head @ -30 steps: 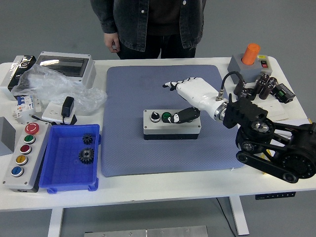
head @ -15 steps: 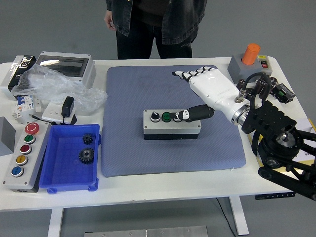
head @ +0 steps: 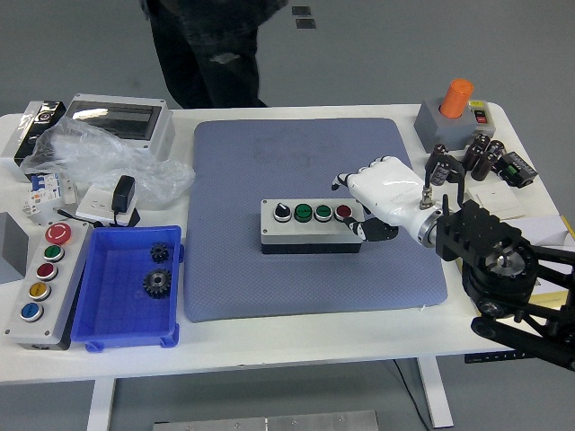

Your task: Pick up the button,place it on the desk,press the button,press the button

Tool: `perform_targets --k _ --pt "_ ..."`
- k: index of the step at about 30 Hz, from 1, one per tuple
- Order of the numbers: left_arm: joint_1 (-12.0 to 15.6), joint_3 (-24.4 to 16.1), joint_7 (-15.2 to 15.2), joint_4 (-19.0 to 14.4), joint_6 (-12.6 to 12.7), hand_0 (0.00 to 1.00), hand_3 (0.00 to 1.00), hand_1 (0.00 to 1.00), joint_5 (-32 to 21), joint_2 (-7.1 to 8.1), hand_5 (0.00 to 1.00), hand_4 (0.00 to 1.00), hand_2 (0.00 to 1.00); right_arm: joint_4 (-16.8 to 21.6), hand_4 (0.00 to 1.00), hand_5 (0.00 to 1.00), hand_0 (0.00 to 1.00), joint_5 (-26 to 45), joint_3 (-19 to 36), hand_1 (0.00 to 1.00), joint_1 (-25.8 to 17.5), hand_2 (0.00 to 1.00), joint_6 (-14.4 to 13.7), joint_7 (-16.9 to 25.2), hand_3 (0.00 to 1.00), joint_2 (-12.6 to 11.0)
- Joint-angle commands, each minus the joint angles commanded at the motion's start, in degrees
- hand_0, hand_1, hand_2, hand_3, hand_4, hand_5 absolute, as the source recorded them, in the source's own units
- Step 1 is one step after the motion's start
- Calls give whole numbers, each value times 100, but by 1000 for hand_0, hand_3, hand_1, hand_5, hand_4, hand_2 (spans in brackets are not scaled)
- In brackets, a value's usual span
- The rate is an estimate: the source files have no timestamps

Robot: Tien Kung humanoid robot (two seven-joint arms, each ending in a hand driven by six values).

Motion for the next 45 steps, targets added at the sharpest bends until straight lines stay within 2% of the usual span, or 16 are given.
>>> perform_targets --k 12,28,33,40,45 --pt "-12 3 -2 4 2 685 656 704 -8 5 350 634 638 -227 320 2 604 112 -441 396 136 221 -87 35 731 266" --pt "-26 -27 -21 -1 7 686 653 704 22 11 363 629 640 -857 319 2 579 244 -662 371 186 217 -167 131 721 521" --pt "-32 -47 -32 -2 13 685 651 704 33 11 370 625 640 -766 318 2 582 216 -590 363 195 216 -194 141 719 477" --pt "-31 -42 -36 -3 14 685 651 703 41 3 377 620 641 -433 316 2 577 281 -158 360 182 215 -275 209 714 275" --pt "-24 -21 -29 -1 8 685 650 703 29 3 383 617 641 -276 314 2 566 444 293 354 62 213 -482 358 710 149"
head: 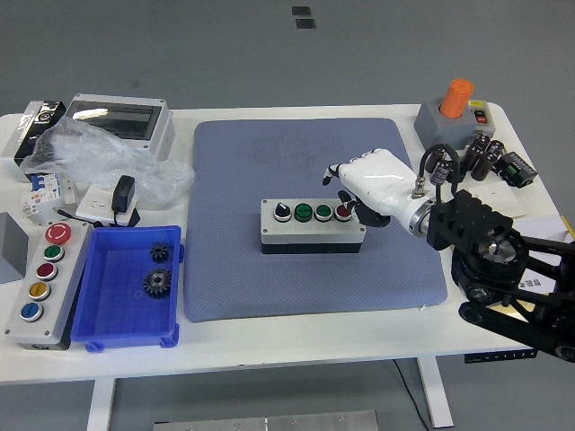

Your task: Pick up the button,place it on the desk,press the button,press the button

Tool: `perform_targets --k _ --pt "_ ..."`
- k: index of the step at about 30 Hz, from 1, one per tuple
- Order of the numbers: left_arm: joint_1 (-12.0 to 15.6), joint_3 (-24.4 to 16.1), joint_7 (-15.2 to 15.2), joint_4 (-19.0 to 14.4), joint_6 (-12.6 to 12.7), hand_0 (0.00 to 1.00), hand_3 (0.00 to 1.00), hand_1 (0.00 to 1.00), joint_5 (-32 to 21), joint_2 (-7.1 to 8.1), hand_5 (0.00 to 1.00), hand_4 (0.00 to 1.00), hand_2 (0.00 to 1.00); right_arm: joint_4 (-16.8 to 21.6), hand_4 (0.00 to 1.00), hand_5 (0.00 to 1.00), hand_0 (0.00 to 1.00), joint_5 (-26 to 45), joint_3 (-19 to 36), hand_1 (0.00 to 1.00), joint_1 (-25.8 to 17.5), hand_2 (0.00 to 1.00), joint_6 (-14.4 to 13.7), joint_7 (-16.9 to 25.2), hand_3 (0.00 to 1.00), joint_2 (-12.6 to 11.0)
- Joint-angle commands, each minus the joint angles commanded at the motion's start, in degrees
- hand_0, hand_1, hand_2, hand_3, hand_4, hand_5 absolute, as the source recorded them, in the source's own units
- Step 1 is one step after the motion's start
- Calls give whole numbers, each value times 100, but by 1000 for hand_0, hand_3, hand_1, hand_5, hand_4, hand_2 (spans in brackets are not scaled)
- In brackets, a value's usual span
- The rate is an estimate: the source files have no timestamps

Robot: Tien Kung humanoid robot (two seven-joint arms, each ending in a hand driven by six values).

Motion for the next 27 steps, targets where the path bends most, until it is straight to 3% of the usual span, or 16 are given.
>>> perform_targets --k 10,11,16,17,22,23,27 --pt "-12 14 20 -2 -16 685 648 703 -24 6 385 617 641 -309 344 2 536 925 874 347 -497 228 -386 294 710 41" --pt "-15 11 21 -2 -17 686 647 703 -23 8 386 616 641 -361 759 355 698 1004 919 688 -530 738 -398 312 855 62" --pt "-16 16 24 0 -19 686 647 703 -43 27 386 616 641 -624 759 355 698 1445 1123 688 -690 738 -496 530 855 200" --pt "-15 23 23 1 -18 685 648 703 -53 31 383 618 641 -650 998 572 876 1489 1153 865 -714 959 -511 567 998 218" --pt "-9 66 21 5 -18 685 648 703 -108 36 383 618 641 -717 998 572 876 1667 1275 865 -818 959 -557 696 998 253" --pt "-10 77 21 7 -18 686 648 703 -121 36 384 617 642 -731 998 746 988 1686 1279 998 -829 998 -550 696 998 248" --pt "-3 168 26 19 -21 686 648 703 -217 34 384 617 642 -758 998 746 988 1715 1295 998 -875 998 -511 686 998 225"
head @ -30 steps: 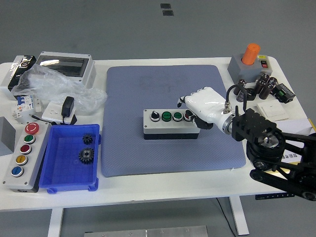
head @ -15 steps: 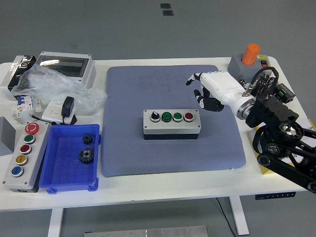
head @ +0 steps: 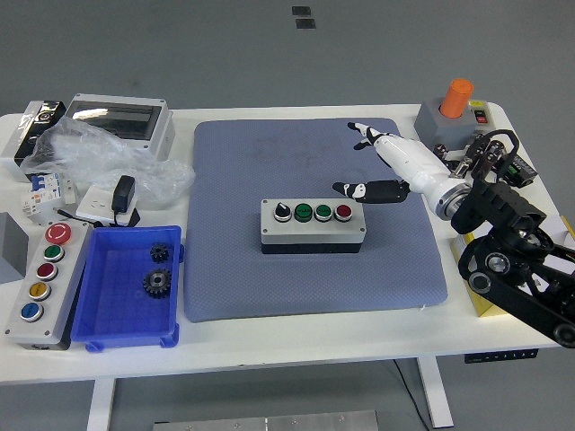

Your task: Pick up the button,place it on the desk,press the button,press the button

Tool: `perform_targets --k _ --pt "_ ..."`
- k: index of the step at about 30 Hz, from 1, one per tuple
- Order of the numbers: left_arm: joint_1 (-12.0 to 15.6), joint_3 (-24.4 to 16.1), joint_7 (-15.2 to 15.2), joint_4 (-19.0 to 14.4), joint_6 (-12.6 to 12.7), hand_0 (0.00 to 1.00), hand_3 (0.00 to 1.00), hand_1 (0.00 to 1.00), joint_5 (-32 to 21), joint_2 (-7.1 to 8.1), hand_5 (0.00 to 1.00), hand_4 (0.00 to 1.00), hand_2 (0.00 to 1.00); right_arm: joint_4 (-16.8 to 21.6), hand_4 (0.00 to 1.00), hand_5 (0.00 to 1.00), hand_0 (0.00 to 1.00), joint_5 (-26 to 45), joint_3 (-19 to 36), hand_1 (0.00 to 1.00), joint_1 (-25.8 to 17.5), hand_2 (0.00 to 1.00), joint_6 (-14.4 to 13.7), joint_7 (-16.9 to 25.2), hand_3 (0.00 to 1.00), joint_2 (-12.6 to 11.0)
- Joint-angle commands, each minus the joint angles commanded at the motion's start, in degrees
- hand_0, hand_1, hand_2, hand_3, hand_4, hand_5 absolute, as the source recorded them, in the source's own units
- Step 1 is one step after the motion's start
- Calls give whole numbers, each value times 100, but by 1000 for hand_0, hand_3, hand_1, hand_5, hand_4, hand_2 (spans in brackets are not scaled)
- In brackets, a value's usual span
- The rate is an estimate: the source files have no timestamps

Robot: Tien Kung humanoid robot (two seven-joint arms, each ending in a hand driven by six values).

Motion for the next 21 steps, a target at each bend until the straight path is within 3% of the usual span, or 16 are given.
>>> perform_targets --k 15,21 --pt "-16 -24 17 12 -1 686 650 703 17 19 388 621 644 139 998 797 998 176 357 998 -113 998 -514 654 998 -5" --pt "-15 -56 12 13 1 686 651 703 51 16 391 623 644 161 998 790 998 143 491 998 -174 998 -609 753 998 143"
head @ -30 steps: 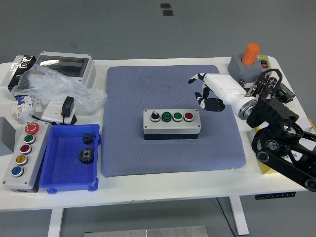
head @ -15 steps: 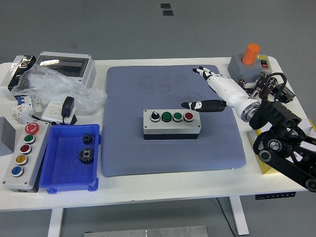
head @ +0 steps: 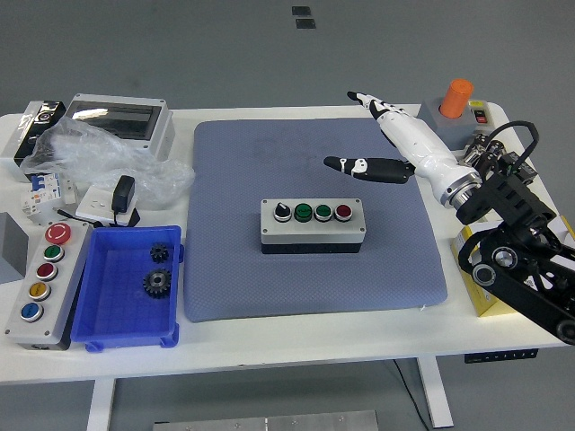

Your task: Pick up the button,place it on the desk,press the button,press the button

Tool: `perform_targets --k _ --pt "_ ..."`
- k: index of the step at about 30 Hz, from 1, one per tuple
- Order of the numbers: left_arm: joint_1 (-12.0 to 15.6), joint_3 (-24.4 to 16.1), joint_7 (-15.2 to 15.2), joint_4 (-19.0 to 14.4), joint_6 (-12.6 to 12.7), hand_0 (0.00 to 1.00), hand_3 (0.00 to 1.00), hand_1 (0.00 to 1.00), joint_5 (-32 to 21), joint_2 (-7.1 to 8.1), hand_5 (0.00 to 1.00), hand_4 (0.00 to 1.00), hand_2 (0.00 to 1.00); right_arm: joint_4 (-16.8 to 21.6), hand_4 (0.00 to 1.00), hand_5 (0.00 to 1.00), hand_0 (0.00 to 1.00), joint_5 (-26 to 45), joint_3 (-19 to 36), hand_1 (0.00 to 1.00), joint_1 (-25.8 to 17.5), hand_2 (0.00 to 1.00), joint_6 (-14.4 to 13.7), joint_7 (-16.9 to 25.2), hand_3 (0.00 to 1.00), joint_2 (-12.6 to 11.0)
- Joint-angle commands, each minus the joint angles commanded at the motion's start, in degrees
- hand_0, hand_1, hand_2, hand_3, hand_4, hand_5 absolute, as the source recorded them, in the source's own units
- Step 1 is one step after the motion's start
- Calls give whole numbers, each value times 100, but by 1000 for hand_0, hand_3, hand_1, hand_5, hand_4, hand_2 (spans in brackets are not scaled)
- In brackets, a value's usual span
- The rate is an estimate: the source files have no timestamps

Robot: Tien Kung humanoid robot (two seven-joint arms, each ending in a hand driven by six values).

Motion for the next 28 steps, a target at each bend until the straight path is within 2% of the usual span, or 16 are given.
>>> perform_targets --k 5,11,18,28 --pt "-9 22 -8 -3 -6 686 651 703 -9 -12 391 623 644 59 998 790 998 -31 143 998 -27 998 -96 99 998 150" --pt "-26 -106 -2 -21 -12 686 653 703 127 -19 396 632 646 75 998 783 998 255 248 998 -70 998 -135 320 998 213" --pt "-78 -358 15 -46 -23 686 656 704 381 -1 399 641 651 178 998 779 996 276 489 992 -163 998 -174 393 998 130" --pt "-158 -334 20 -43 -47 686 660 704 358 46 399 644 650 343 998 777 995 187 1099 989 -512 998 -235 402 998 -23"
